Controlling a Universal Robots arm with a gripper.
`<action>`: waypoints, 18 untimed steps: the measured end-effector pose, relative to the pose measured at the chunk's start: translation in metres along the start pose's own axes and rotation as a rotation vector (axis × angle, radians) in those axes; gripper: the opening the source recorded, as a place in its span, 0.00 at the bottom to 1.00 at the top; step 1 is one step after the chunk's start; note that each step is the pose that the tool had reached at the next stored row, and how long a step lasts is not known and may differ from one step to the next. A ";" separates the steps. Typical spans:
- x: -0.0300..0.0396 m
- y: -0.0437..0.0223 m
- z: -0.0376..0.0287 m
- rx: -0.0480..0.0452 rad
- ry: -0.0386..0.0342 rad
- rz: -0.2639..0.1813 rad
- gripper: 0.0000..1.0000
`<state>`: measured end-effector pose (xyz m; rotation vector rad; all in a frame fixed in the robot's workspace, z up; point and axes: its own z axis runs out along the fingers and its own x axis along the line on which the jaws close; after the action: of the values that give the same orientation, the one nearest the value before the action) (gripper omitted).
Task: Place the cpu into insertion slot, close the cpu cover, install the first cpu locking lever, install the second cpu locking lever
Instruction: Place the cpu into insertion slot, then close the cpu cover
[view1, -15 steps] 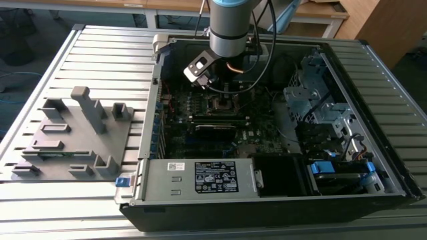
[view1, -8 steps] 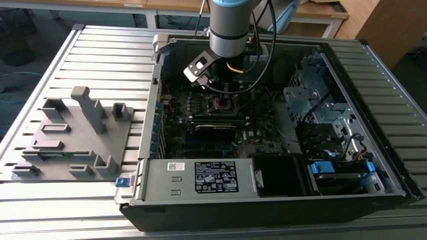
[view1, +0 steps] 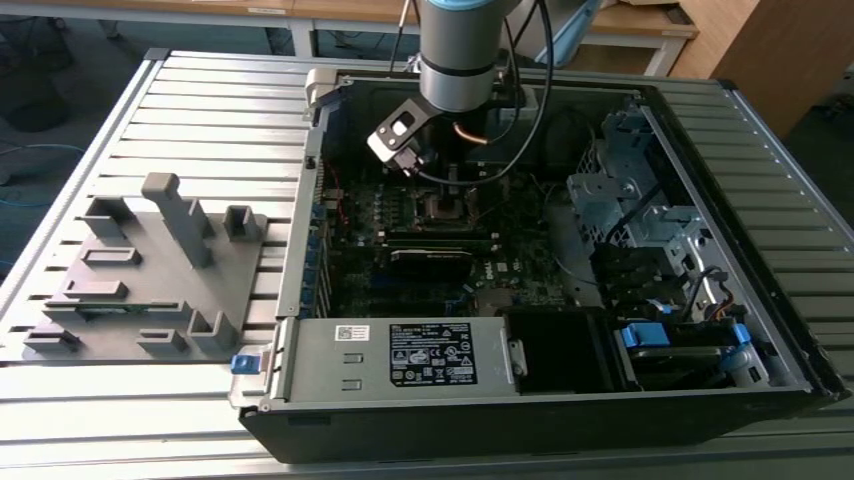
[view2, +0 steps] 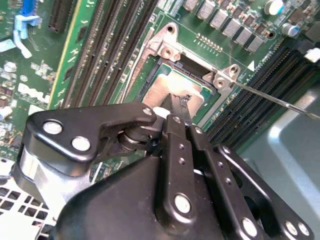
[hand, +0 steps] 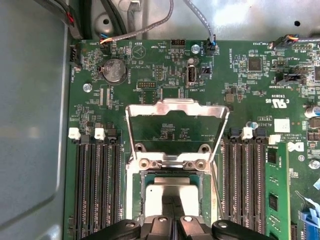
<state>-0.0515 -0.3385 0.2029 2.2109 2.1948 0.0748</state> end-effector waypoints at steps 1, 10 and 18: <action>0.0000 0.0001 -0.0019 -0.0001 0.0001 0.000 0.10; 0.0003 0.0010 -0.0201 0.0001 -0.0002 0.000 0.10; 0.0003 0.0012 -0.0241 0.0001 -0.0002 0.000 0.10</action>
<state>-0.0516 -0.3386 0.2270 2.2108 2.1947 0.0744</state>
